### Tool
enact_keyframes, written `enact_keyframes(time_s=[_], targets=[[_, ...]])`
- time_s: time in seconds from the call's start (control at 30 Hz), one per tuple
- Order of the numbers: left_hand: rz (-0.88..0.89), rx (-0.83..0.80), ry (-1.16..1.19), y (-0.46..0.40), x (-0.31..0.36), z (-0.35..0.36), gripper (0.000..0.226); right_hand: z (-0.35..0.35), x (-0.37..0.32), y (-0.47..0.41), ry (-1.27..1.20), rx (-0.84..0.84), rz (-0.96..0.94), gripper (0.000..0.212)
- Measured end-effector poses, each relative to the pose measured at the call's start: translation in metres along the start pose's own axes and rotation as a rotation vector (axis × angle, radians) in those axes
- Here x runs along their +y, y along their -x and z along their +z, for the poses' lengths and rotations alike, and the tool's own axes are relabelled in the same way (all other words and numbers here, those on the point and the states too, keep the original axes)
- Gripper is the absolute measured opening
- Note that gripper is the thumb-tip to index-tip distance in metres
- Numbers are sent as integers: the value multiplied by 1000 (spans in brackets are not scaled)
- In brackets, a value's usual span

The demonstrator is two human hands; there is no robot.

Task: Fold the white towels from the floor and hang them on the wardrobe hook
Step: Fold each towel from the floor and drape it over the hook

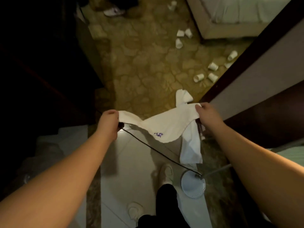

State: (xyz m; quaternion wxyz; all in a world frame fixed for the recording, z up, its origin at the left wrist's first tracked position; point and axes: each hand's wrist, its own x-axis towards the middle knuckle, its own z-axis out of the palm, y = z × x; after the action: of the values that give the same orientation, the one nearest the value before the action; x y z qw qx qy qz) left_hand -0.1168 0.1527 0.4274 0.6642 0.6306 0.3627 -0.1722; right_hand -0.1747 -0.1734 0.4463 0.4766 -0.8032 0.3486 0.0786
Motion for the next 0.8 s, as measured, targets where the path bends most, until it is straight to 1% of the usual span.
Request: enact_keyframes(time_s=[0.1, 0.17, 0.3, 0.4, 0.5, 0.57, 0.63, 0.67, 0.7, 0.8], targets=[[136, -31, 16, 54, 37, -48, 21, -19, -40, 43, -72, 4, -19, 14], [181, -39, 63, 92, 57, -80, 24, -29, -63, 72, -126, -17, -31, 16], [230, -45, 195, 162, 72, -135, 26, -40, -90, 123, -164, -117, -64, 25], [266, -28, 326, 217, 70, -174, 24, -46, -105, 160, -184, -203, -94, 18], [285, -58, 489, 273, 48, -207, 23, -48, -108, 191, -184, -265, -101, 15], [328, -82, 558, 312, 25, -225, 32, -48, -104, 212, -168, -299, -108, 15], [388, -77, 537, 348, -4, -244, 43, -50, -94, 237, -163, -338, -122, 12], [421, -47, 494, 366, -18, -253, 45, -51, -87, 251, -171, -368, -135, 9], [454, -13, 446, 384, -32, -262, 41, -53, -81, 265, -181, -405, -158, 7], [519, 141, 371, 441, -65, -288, 15, -61, -65, 309, -211, -541, -219, 19]])
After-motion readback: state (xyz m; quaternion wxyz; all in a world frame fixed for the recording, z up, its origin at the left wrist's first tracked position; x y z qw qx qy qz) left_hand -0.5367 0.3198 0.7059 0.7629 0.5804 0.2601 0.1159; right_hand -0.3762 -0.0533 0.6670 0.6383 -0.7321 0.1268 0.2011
